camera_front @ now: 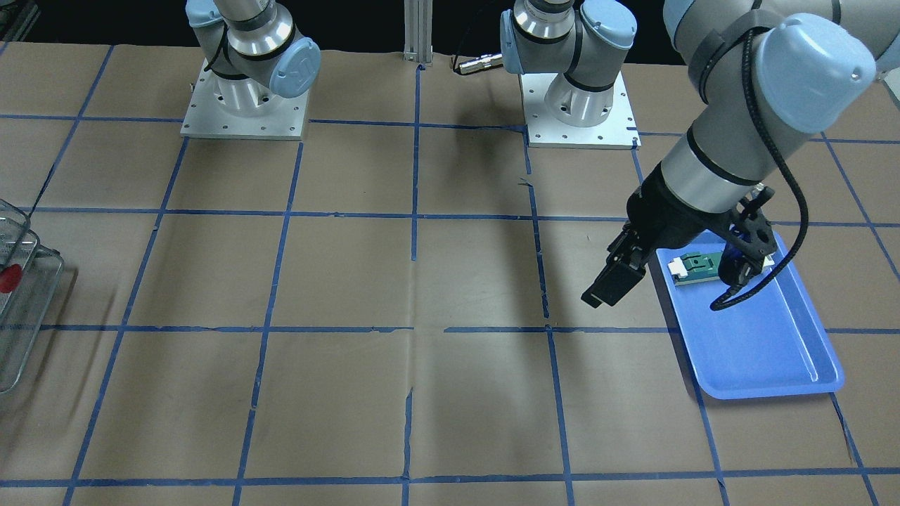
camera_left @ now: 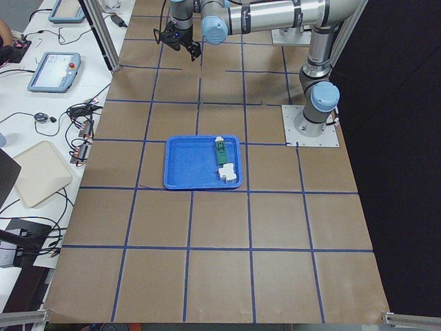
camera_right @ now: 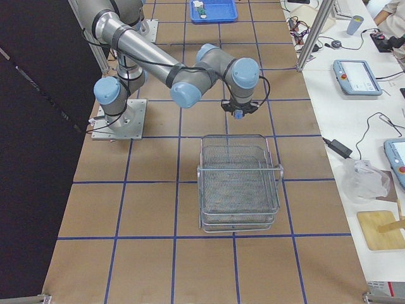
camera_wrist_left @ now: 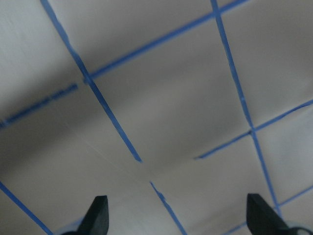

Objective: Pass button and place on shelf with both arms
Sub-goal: 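Place the button on the rack with the right gripper while the left returns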

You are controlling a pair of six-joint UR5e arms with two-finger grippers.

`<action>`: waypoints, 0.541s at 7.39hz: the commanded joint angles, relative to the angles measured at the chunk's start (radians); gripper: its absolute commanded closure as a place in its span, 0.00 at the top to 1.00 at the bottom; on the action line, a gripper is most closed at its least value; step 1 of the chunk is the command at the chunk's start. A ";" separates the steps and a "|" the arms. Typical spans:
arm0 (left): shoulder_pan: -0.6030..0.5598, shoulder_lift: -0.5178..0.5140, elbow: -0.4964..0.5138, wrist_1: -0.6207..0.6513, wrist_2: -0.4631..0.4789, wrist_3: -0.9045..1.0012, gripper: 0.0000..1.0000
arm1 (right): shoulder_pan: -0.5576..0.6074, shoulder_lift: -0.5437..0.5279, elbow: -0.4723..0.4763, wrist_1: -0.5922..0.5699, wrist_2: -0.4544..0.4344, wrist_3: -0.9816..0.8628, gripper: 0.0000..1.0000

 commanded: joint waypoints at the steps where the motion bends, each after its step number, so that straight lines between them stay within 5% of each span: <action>1: 0.011 0.066 0.008 -0.123 0.087 0.331 1.00 | -0.099 0.056 -0.029 -0.029 -0.050 -0.098 0.00; 3: 0.002 0.143 0.002 -0.194 0.226 0.507 1.00 | -0.109 0.071 -0.029 -0.048 -0.053 -0.097 0.05; 4: 0.000 0.169 0.016 -0.232 0.216 0.509 1.00 | -0.109 0.070 -0.027 -0.046 -0.054 -0.097 0.50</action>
